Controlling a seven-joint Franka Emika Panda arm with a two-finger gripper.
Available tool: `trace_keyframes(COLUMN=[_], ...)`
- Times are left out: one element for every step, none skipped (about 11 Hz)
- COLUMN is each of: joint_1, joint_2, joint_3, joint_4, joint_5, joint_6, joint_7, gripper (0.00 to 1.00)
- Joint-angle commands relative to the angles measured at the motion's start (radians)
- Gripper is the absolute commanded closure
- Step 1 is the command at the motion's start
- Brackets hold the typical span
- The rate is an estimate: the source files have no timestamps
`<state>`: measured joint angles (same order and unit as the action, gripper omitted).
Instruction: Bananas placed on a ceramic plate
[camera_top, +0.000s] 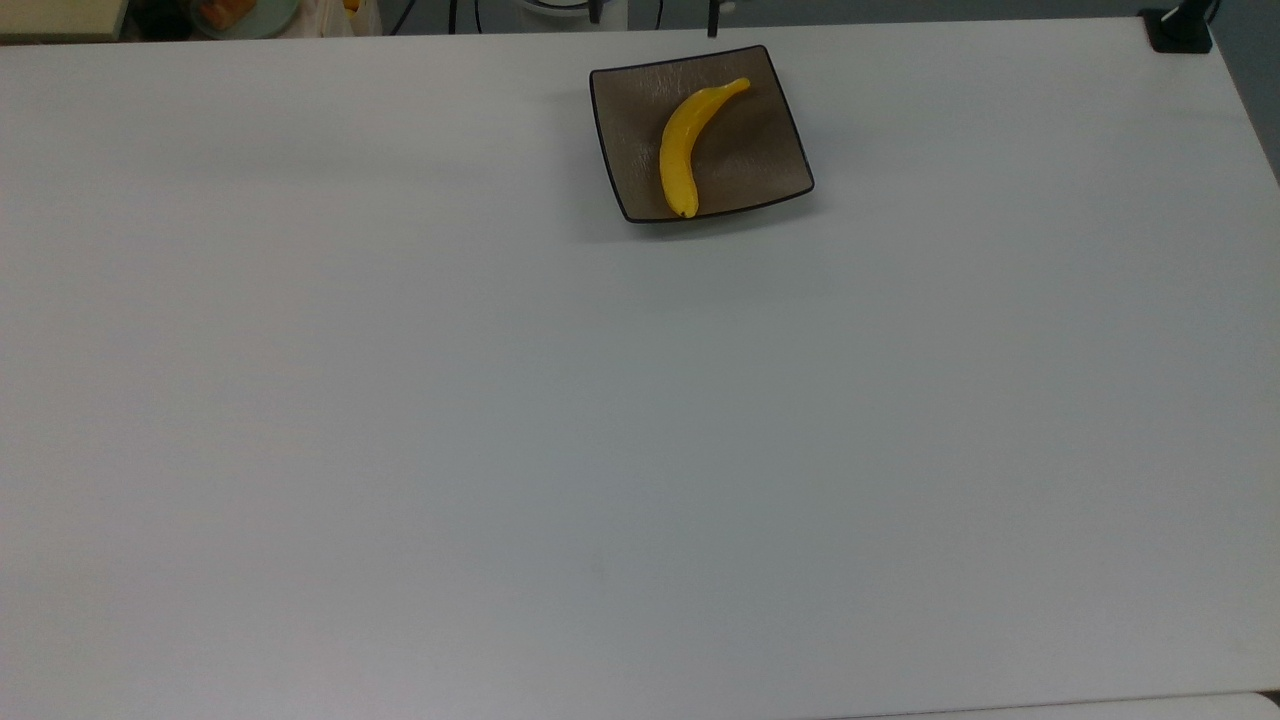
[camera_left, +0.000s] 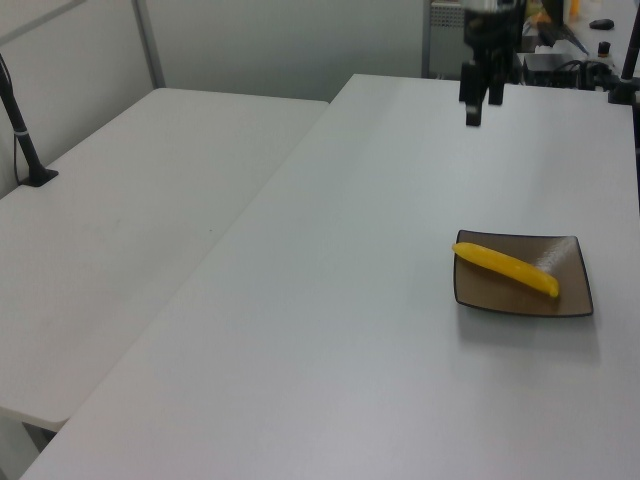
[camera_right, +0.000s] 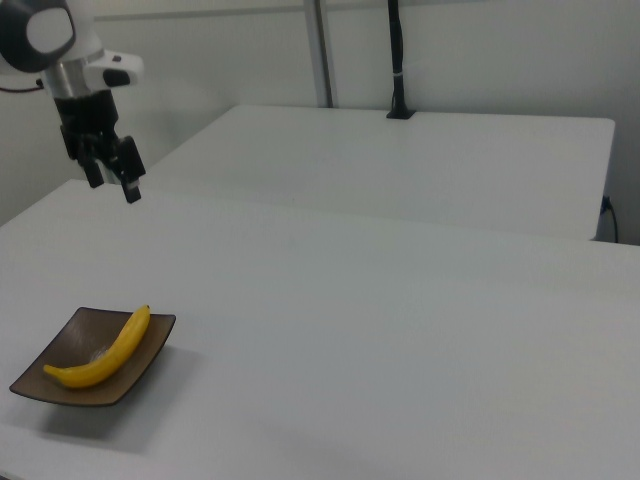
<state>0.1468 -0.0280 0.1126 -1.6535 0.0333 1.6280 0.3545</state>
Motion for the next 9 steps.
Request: trace_keyframes(joint_1=[-0.029,-0.029,-0.023,-0.01,0.014,0.04,0.04,0.042,0.042], joint_2=[-0.003,-0.001,-0.001,0.0,0.003,0.006,0.005,0.003,0.003], joint_3=[-0.017,-0.028,-0.056,-0.092,-0.123,-0.155,-0.157,-0.159,-0.157], joint_4=[0.06,0.058,0.052,0.049,0.044,0.04,0.028,0.021,0.017], joint_5=[0.003,0.002,0.002,0.008,0.014,0.017,0.025,0.03,0.03], joint_6=[-0.02,-0.016,0.004,0.039,0.062,0.081,0.099,0.114,0.119], joint_7=[-0.136,-0.226,-0.294,-0.346,-0.385,-0.409,-0.428,-0.434,-0.436], gripper=[0.0,0.0,0.0,0.0,0.0,0.0,0.0,0.0,0.0])
